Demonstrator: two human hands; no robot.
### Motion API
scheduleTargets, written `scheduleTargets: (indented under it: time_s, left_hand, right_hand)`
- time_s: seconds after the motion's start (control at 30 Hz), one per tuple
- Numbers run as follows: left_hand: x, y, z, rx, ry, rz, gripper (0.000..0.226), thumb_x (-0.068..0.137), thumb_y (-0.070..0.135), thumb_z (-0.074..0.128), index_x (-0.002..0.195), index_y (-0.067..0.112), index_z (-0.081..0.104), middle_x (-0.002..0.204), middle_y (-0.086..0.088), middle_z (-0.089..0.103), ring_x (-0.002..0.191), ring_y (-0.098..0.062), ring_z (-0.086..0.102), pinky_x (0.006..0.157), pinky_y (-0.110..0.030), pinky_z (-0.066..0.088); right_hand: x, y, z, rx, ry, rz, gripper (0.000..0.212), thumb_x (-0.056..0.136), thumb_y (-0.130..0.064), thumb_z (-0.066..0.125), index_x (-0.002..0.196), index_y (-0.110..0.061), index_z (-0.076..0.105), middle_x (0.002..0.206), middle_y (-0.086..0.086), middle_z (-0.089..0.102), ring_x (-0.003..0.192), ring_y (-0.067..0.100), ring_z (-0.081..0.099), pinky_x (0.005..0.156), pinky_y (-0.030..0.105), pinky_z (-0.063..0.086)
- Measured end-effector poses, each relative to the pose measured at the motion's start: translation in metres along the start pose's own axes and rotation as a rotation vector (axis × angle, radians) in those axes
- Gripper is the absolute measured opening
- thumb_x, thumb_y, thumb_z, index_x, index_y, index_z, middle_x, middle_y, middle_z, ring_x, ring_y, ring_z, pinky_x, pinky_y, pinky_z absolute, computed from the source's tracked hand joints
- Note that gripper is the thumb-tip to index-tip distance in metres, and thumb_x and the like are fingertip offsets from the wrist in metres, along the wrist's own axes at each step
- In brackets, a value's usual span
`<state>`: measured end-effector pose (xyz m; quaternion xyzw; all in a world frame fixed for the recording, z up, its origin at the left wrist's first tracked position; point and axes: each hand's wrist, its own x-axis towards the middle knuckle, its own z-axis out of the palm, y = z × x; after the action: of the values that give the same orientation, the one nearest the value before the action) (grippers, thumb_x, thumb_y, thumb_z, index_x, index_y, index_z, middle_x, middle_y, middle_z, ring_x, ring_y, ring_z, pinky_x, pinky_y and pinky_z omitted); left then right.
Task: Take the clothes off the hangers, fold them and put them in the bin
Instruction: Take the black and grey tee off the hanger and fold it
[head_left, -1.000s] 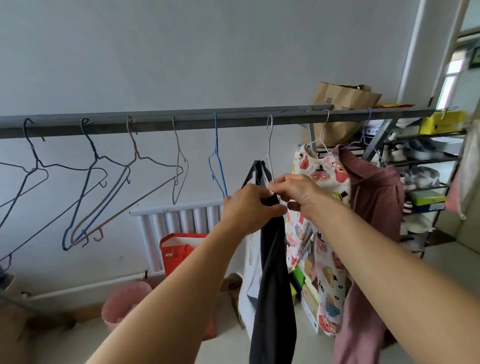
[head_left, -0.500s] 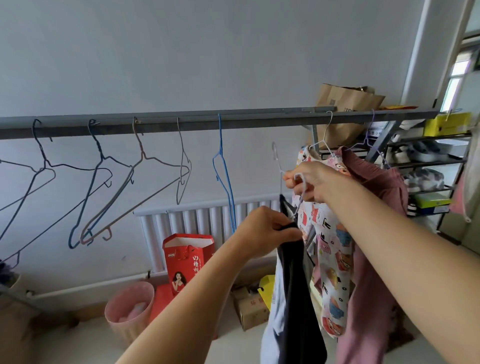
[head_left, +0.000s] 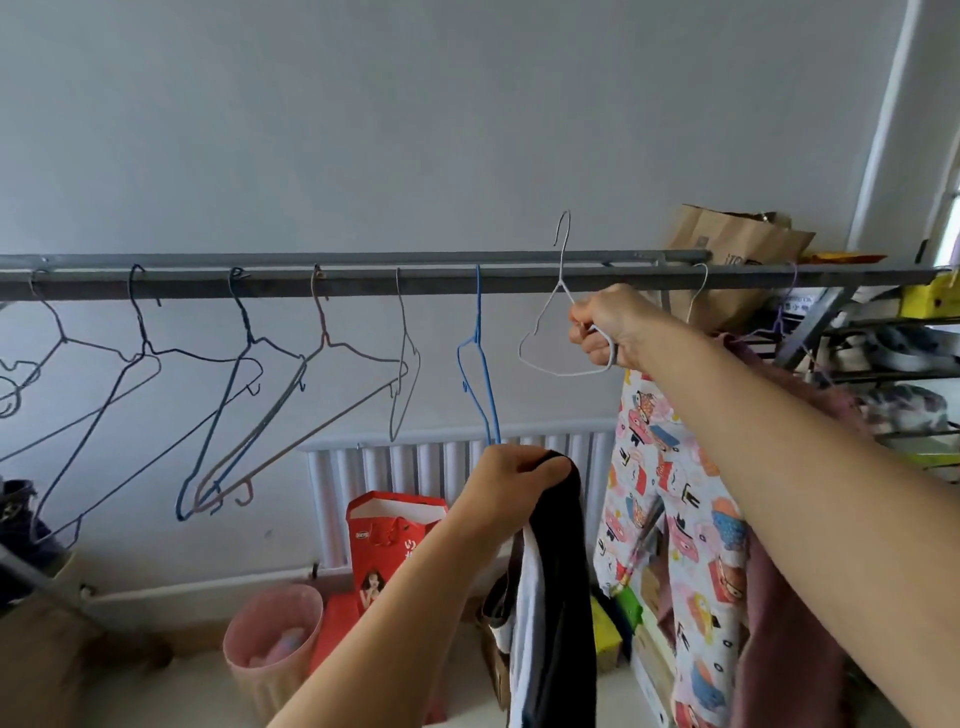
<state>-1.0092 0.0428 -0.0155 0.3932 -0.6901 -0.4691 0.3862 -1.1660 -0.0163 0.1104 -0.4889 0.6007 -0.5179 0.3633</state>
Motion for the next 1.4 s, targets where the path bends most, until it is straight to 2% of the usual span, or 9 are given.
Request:
scheduleTargets:
  time_s: [0.1,0.27,0.5,0.6,0.77,0.97,1.07,1.3,1.4]
  left_hand:
    - [-0.006,0.002,-0.012,-0.123,0.065,-0.020,0.022,0.095,0.013,0.062,0.090,-0.006,0.070,0.073,-0.008,0.063,0.069,-0.016,0.063,0.062,-0.020,0.049]
    - [-0.015,0.006,-0.035,-0.333,0.115,-0.077,0.012,0.095,0.011,0.061,0.093,0.007,0.072,0.079,-0.006,0.072,0.062,-0.006,0.069,0.053,-0.015,0.050]
    - [-0.030,-0.001,-0.065,-0.412,0.145,-0.153,0.016,0.094,0.015,0.060,0.102,0.015,0.074,0.090,0.000,0.073,0.079,-0.013,0.066,0.066,-0.023,0.048]
    - [-0.037,-0.005,-0.077,-0.397,0.128,-0.122,0.017,0.094,0.015,0.058,0.092,0.016,0.075,0.082,0.001,0.070,0.073,-0.011,0.063,0.065,-0.024,0.045]
    - [-0.052,-0.002,-0.093,-0.395,0.008,-0.022,0.022,0.097,0.018,0.055,0.099,0.020,0.076,0.094,-0.001,0.072,0.086,-0.015,0.066,0.070,-0.028,0.051]
    - [-0.081,-0.001,-0.127,-0.307,0.063,0.069,0.026,0.098,0.012,0.051,0.106,0.020,0.074,0.093,-0.003,0.068,0.079,-0.014,0.062,0.063,-0.028,0.055]
    - [-0.096,-0.034,-0.152,-0.028,0.193,0.082,0.020,0.096,0.018,0.060,0.112,0.021,0.070,0.097,-0.002,0.067,0.082,-0.012,0.062,0.078,-0.032,0.057]
    - [-0.131,-0.083,-0.162,0.129,-0.162,-0.025,0.015,0.093,0.024,0.064,0.097,0.016,0.075,0.094,-0.004,0.074,0.088,-0.020,0.068,0.090,-0.052,0.055]
    - [-0.135,-0.074,-0.173,-0.019,-0.280,0.013,0.023,0.094,0.029,0.063,0.109,0.015,0.071,0.103,-0.005,0.072,0.095,-0.019,0.069,0.088,-0.035,0.055]
  right_hand:
    - [0.015,0.007,0.010,-0.074,0.056,0.045,0.026,0.095,0.003,0.034,0.073,-0.006,0.043,0.063,0.010,0.040,0.021,0.005,0.027,0.030,0.009,0.020]
    - [0.017,0.033,0.013,-0.184,0.028,0.139,0.021,0.097,-0.002,0.035,0.082,-0.005,0.049,0.063,0.009,0.040,0.027,0.007,0.025,0.033,0.010,0.018]
    - [-0.006,0.051,0.008,-0.963,0.397,-0.266,0.034,0.100,-0.028,0.038,0.115,-0.002,0.054,0.118,0.021,0.055,0.107,0.037,0.055,0.077,0.035,0.039]
    - [-0.060,0.054,0.031,-0.736,0.370,-0.720,0.032,0.096,-0.032,0.039,0.095,-0.007,0.060,0.098,0.013,0.062,0.093,0.034,0.057,0.070,0.033,0.041]
    - [-0.122,0.063,0.081,-0.495,-0.257,-0.454,0.030,0.091,-0.046,0.061,0.100,-0.017,0.062,0.094,0.001,0.066,0.089,0.018,0.064,0.079,0.034,0.053]
    - [-0.137,0.064,0.116,-0.130,-0.189,-0.342,0.019,0.097,-0.015,0.054,0.091,0.003,0.060,0.082,0.014,0.058,0.078,0.023,0.054,0.073,0.037,0.041]
    - [-0.150,0.049,0.123,0.060,-0.239,-0.304,0.016,0.097,-0.012,0.054,0.083,-0.010,0.064,0.081,0.012,0.056,0.078,0.023,0.053,0.072,0.034,0.039]
    - [-0.174,0.029,0.130,0.360,-0.349,-0.276,0.020,0.093,-0.012,0.053,0.085,-0.014,0.071,0.082,0.006,0.068,0.074,0.015,0.065,0.071,0.022,0.052]
    - [-0.178,0.030,0.130,0.392,-0.368,-0.283,0.019,0.084,-0.016,0.057,0.077,-0.018,0.074,0.080,0.001,0.070,0.072,0.011,0.066,0.071,0.020,0.051]
